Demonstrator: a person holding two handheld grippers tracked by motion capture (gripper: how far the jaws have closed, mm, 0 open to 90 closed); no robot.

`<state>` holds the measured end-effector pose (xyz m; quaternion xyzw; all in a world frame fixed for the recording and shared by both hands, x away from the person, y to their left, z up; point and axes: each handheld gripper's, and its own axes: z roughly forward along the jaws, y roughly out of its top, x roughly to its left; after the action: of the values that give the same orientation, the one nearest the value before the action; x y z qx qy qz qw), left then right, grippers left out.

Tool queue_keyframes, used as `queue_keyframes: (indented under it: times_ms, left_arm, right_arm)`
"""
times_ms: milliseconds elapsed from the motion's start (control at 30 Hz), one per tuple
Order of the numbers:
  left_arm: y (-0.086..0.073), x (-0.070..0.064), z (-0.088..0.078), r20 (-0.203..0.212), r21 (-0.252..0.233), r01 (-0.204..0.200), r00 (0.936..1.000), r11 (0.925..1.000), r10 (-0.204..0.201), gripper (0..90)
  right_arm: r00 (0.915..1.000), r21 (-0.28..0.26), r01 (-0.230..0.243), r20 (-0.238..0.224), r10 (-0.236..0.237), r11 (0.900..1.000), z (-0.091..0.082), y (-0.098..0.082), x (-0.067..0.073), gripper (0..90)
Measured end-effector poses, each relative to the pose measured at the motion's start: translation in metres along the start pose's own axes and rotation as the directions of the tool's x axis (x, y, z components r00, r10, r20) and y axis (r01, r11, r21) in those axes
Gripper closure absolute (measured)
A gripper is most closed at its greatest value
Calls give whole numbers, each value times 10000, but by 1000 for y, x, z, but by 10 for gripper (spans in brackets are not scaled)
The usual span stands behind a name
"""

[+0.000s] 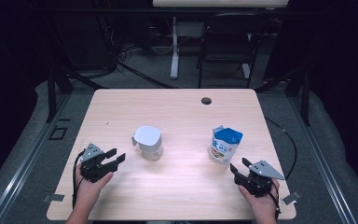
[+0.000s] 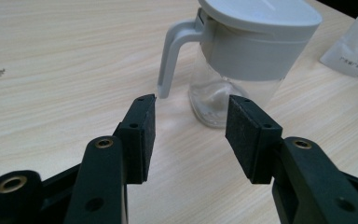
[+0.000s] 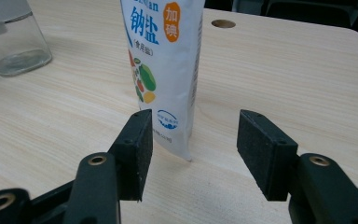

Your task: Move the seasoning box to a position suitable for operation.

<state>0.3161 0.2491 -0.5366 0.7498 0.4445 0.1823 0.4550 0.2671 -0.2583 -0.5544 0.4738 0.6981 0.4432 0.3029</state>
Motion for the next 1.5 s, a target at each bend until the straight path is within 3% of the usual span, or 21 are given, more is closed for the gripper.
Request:
queue_keyframes:
  times_ms: [233, 400, 800, 1100, 1233, 1500]
  left_arm:
    - [0, -3, 3, -117, 47, -12, 9999, 10000, 13, 536]
    - [2, 0, 5, -215, 206, -19, 9998, 9998, 23, 540]
    - [12, 13, 15, -63, 381, 532, 9986, 9979, -530, 564]
    - [18, 14, 30, -458, 576, -22, 9989, 9983, 48, 578]
    - [27, 11, 37, -348, 678, -474, 9982, 9966, 499, 590]
    - [37, 9, 57, -430, 849, -813, 9954, 9931, 852, 589]
  right_arm:
    - [9995, 46, 281, -114, -281, 9996, 0, 1, 3, 453]
    - [9997, -66, 176, -165, -177, 9998, 0, 2, 6, 452]
    - [9998, -53, 27, -208, -28, 10000, -3, 2, 8, 444]
    - [9998, -125, 71, -169, -73, 9999, -3, 1, 9, 437]
    - [9998, -110, 66, -180, -68, 9999, -2, 1, 9, 433]
    - [9999, -29, 9, -157, -9, 10000, -1, -1, 7, 433]
